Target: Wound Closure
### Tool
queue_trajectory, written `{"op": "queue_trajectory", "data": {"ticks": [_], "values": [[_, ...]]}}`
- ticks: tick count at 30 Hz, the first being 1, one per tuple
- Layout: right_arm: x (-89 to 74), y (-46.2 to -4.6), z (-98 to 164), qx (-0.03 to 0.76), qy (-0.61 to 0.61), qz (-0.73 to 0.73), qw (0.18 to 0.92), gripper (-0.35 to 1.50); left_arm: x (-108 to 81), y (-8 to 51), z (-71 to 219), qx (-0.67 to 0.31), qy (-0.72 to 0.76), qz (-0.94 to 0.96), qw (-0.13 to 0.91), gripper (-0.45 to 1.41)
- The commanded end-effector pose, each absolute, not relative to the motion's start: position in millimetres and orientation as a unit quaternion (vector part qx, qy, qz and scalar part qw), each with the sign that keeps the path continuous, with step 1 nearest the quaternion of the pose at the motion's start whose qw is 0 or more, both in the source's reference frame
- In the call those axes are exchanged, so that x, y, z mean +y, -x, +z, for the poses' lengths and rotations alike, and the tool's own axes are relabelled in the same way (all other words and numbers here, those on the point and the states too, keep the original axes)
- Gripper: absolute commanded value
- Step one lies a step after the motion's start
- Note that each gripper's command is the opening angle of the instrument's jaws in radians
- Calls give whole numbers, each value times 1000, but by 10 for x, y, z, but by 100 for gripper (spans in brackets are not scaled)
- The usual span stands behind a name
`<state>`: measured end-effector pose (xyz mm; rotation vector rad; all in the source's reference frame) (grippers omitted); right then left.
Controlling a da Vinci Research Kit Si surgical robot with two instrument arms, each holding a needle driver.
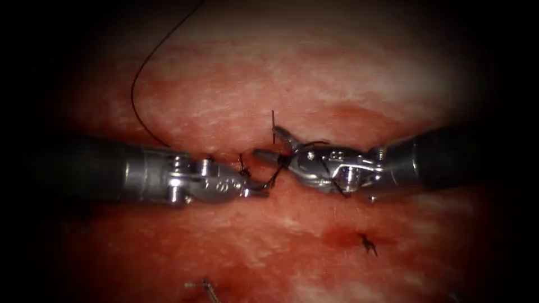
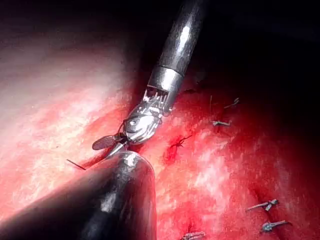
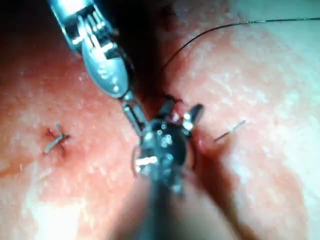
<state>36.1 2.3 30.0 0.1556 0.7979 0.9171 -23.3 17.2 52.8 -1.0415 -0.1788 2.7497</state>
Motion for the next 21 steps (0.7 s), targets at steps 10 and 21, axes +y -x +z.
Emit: {"op": "queue_trajectory", "data": {"ticks": [10, 21], "values": [[17, -370, 355, 298, -126, 553, 768, 46, 188, 246, 546, -64, 353, 928, 103, -45], [23, -355, 360, 281, -102, 577, 760, 53, 194, 237, 556, -67, 353, 927, 107, -45]]}}
